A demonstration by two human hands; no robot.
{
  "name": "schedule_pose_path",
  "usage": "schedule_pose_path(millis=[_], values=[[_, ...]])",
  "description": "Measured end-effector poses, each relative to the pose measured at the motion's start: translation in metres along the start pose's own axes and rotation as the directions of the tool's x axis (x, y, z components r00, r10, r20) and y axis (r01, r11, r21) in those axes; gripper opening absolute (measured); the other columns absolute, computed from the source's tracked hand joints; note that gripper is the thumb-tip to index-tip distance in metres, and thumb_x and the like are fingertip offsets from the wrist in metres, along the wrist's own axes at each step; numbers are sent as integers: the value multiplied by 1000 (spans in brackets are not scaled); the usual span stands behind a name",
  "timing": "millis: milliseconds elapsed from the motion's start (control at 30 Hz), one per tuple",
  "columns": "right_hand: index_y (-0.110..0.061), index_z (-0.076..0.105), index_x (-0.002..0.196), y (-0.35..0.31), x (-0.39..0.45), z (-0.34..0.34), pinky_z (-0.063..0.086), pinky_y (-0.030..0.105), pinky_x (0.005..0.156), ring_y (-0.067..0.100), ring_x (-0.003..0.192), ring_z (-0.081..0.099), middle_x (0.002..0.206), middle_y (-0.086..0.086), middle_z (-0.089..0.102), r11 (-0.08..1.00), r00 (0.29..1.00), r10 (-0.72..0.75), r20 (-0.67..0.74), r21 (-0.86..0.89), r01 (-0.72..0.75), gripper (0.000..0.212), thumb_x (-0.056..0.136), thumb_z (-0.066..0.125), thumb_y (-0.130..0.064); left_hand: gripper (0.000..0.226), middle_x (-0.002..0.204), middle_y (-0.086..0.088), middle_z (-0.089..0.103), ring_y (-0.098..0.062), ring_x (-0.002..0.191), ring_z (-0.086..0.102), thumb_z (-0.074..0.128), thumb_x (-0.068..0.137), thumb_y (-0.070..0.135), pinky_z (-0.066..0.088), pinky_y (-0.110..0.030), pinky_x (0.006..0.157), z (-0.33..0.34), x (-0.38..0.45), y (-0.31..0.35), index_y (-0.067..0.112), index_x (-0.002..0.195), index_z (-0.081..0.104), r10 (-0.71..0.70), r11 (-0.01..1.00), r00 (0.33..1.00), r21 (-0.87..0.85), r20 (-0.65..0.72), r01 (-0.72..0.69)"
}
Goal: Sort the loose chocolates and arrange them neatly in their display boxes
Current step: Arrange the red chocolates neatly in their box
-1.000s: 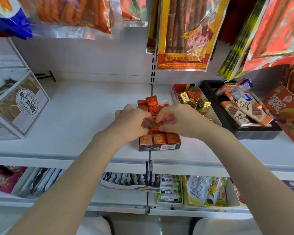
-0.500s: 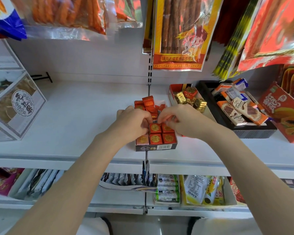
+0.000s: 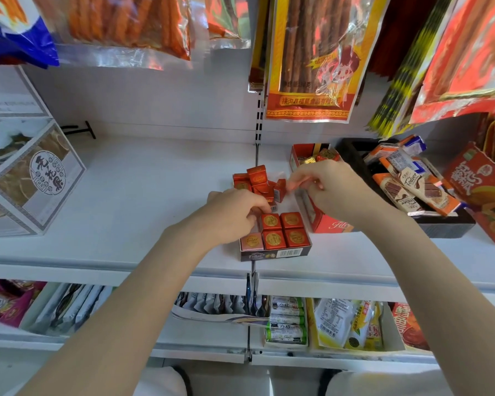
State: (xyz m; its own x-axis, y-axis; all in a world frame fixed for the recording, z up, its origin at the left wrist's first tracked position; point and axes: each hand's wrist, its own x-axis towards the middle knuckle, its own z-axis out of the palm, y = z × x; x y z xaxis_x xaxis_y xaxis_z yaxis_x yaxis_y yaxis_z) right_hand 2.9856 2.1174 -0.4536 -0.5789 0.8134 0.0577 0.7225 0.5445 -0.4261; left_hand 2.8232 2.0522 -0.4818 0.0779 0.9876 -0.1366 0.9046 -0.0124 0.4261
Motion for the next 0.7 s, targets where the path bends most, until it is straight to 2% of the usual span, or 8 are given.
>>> schedule_pose_path(millis=[67,133,200,300,367,433,567,700], values=[[-18,64,103,3,2,2,43,24,90,15,109,55,112,-3,63,1000,1000,17,-25,-24,-17,37,89,38,3,37,126,5,56,-19,117,48,41,94,10,31,-43,106,0,-1,0,31,120,56,3,1000,1000,-2,18,-3],[-20,62,110,2,2,7,42,26,90,14,109,52,111,-6,61,999,1000,8,-8,-46,-8,34,91,40,-2,37,126,6,57,-18,119,48,42,93,10,32,-44,106,0,-3,-1,30,121,55,18,999,1000,-31,-5,-18],[-21,60,115,-1,4,14,42,31,96,18,114,49,116,-4,62,995,998,-57,0,-88,56,31,92,43,-8,34,120,6,62,-16,116,52,44,91,10,36,-44,104,0,-5,-3,27,118,57,37,997,995,-69,-89,-43],[-26,54,122,-9,8,21,32,46,104,22,120,37,123,-4,57,989,998,-58,28,-136,62,33,92,46,-15,27,113,6,63,-17,110,50,43,92,13,37,-41,99,-6,-8,-11,23,107,63,36,999,980,20,-195,-33],[-26,51,124,-13,12,27,24,46,104,22,122,33,127,-5,54,982,997,-59,43,-175,65,34,92,48,-19,23,111,7,62,-17,111,45,45,92,17,35,-39,98,-7,-10,-17,21,102,65,52,996,986,84,-158,-39],[-25,53,121,-15,16,32,24,43,101,22,121,33,127,-4,54,973,998,-61,27,-222,66,32,90,52,-22,19,111,8,60,-14,113,40,50,91,24,33,-36,98,-5,-13,-20,18,98,67,79,991,992,113,-103,-67],[-22,55,113,-17,21,35,26,42,99,23,118,36,123,-2,52,960,998,-45,42,-273,55,31,84,61,-29,23,102,9,65,-10,112,33,55,87,32,33,-34,99,0,-16,-27,15,85,71,89,994,995,75,-53,-85],[-22,53,110,-20,20,37,28,43,97,22,113,38,116,-2,54,960,995,-81,65,-263,95,33,81,64,-30,23,100,9,65,-10,108,31,57,86,34,34,-33,99,-3,-20,-32,16,85,72,107,994,994,33,3,-107]])
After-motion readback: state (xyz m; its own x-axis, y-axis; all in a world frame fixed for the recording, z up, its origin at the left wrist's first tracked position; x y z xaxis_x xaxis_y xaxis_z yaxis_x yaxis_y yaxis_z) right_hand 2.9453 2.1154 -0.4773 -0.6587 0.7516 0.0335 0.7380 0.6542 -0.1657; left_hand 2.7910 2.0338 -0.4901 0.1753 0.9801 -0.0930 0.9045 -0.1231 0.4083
